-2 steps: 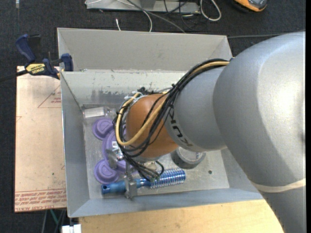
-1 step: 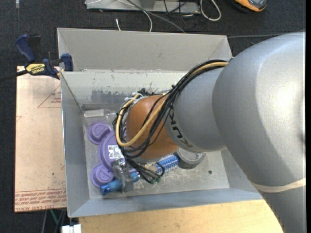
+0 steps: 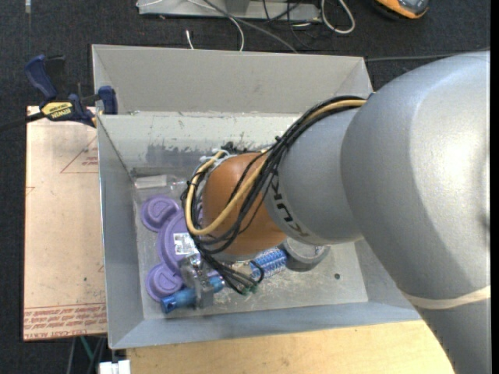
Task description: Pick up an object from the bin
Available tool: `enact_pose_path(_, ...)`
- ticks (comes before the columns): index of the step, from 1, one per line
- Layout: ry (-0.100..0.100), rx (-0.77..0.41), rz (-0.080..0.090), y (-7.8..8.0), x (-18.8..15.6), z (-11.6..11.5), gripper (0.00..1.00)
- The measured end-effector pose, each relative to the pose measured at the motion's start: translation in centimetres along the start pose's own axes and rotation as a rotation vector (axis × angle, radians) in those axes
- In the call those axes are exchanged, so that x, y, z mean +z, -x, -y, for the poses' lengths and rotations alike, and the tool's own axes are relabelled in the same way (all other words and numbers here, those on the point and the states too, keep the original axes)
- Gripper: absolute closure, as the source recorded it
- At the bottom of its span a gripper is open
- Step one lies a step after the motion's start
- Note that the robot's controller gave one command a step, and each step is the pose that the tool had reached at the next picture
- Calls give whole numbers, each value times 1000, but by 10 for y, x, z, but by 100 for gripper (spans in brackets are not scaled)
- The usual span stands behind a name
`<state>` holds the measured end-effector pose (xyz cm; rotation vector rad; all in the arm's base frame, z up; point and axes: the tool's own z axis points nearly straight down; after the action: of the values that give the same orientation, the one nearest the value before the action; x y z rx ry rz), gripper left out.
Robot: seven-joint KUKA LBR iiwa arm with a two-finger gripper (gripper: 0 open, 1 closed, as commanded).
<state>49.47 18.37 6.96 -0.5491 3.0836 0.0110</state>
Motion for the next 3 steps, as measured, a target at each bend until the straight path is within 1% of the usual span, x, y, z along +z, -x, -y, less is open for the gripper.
enact_pose_path(3, 0, 0, 0, 0, 0, 0, 100)
